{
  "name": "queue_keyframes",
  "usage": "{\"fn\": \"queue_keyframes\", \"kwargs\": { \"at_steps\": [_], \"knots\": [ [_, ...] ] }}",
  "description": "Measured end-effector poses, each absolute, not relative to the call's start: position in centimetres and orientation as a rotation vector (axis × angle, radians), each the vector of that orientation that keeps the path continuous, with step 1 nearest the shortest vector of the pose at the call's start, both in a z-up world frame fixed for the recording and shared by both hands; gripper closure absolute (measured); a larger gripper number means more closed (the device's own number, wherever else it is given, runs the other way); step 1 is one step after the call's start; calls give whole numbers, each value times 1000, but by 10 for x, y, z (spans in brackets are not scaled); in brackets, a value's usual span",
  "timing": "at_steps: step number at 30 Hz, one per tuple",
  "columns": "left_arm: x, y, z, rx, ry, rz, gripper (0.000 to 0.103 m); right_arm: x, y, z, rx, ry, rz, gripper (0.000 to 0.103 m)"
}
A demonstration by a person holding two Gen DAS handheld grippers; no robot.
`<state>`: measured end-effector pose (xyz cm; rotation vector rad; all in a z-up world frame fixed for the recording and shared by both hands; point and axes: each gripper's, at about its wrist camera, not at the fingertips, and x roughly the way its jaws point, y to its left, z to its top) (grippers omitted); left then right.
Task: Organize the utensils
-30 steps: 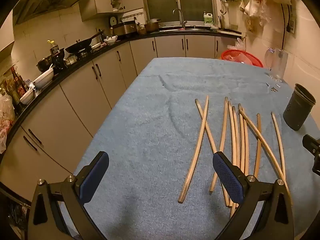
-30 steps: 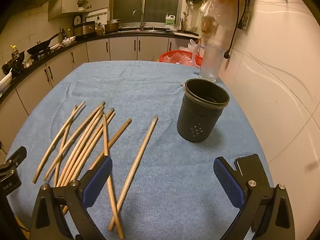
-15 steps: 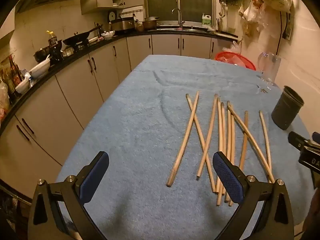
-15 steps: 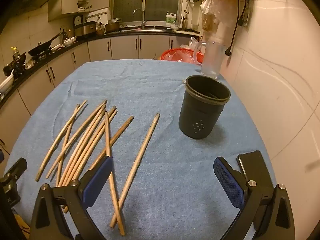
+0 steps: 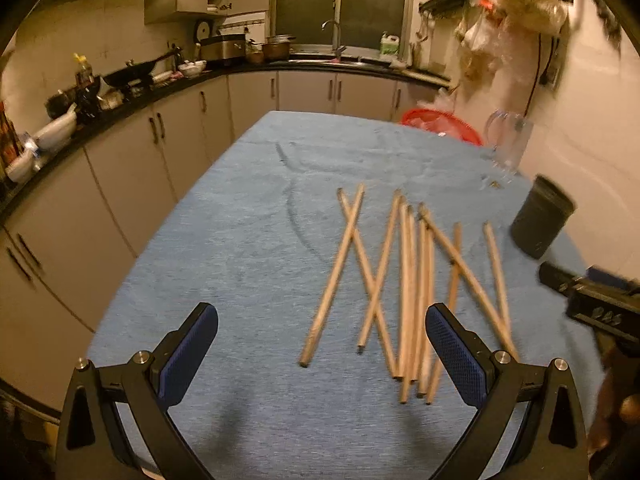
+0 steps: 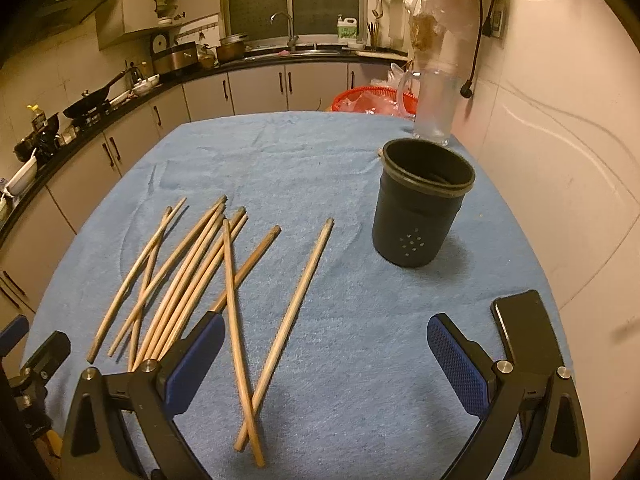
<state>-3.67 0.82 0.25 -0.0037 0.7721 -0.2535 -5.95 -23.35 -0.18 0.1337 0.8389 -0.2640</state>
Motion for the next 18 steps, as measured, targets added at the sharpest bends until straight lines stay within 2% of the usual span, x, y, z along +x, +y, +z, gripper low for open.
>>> {"fn": "queue_keyframes", "kwargs": {
  "at_steps": [7,18],
  "knots": [
    [-40,4,5,16,757,-243,0,-62,-231,-2,147,829,-251,2],
    [-45,4,12,64,715,-183,0,-92,-221,17,165,708,-243,4]
  ]
}}
